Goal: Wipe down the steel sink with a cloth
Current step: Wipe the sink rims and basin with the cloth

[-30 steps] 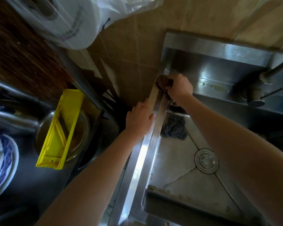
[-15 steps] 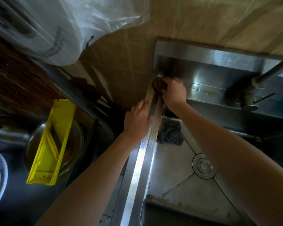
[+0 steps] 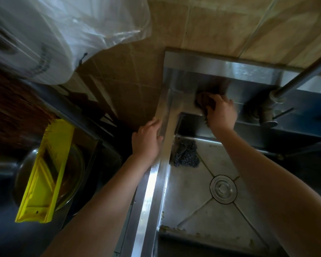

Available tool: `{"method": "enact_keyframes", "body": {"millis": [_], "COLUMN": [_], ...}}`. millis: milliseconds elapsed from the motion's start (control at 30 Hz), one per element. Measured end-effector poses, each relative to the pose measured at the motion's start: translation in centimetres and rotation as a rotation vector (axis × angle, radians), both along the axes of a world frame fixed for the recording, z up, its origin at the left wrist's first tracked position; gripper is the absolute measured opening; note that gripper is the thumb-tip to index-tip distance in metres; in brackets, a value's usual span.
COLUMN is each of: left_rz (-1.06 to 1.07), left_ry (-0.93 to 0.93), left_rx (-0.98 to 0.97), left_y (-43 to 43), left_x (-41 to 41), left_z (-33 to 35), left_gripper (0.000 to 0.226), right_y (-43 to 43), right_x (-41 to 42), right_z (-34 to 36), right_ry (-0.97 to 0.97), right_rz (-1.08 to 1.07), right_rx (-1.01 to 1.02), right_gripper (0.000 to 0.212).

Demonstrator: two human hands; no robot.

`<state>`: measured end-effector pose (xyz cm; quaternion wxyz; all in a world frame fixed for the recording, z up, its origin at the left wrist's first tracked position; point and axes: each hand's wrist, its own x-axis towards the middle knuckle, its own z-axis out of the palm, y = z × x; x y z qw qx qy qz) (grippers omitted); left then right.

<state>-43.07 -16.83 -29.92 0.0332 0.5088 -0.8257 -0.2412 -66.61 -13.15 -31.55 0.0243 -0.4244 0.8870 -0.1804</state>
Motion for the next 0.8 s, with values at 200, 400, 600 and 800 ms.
{"method": "enact_keyframes", "body": {"millis": [200,400,600,800], "left_rz": [-0.012,-0.015,-0.024,0.007], "left_ry": [-0.058,-0.058,-0.038,-0.029], "left_rx": [-0.041,-0.034,-0.058,-0.029], "left_y": [0.5,0.2,0.1,0.3], "left_x": [-0.2,-0.3,-0.2,-0.3], "left_z": [-0.1,-0.1,0.0,-0.4], "left_gripper": [0.054,0.053,0.05,0.051], "right_y": [2.6,-1.5,-3.7,-0.1], "right_x": [-2.1,2.0,6.3,1.9], "right_z": [-0.3,-0.3,-0.5,-0.3], "right_ry": [-0.034,-0.091,-0.112,-0.125], "right_rz": [-0.177,-0.016,0.132,-0.036], "right_rx": [-0.008,0.053,0.042,0.032], "right_gripper": [0.039,0.037,0.043,0.043]}}
